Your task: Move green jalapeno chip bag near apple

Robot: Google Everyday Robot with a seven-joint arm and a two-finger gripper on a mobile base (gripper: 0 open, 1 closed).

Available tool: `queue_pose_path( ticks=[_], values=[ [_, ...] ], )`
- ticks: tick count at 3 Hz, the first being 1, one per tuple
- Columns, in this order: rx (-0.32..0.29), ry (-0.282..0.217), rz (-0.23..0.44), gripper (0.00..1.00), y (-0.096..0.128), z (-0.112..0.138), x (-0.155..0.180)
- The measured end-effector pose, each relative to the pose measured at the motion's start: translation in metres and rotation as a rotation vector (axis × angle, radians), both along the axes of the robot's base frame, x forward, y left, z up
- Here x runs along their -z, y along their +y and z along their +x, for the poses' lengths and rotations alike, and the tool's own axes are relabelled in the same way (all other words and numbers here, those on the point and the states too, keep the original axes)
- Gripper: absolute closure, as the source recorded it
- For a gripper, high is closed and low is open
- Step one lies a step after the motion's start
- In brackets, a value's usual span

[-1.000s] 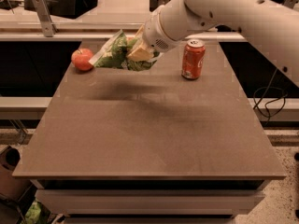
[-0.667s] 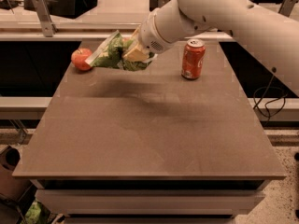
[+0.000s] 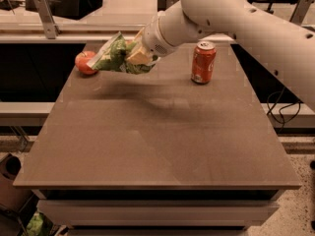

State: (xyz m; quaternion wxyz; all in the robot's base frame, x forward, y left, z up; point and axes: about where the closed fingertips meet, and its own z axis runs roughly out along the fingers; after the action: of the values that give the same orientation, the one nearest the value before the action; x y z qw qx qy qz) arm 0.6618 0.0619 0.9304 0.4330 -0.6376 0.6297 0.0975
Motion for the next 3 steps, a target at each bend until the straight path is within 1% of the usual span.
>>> queue_pose_path(
  ticks=[1, 2, 3],
  values=[
    [-0.016, -0.006, 0.001, 1.0, 0.005, 0.0027, 0.0021],
    [-0.018, -0.005, 0.0, 0.82, 0.0067, 0.002, 0.0027],
    [-0.021, -0.004, 0.0, 0.6, 0.0085, 0.0015, 0.0034]
  ],
)
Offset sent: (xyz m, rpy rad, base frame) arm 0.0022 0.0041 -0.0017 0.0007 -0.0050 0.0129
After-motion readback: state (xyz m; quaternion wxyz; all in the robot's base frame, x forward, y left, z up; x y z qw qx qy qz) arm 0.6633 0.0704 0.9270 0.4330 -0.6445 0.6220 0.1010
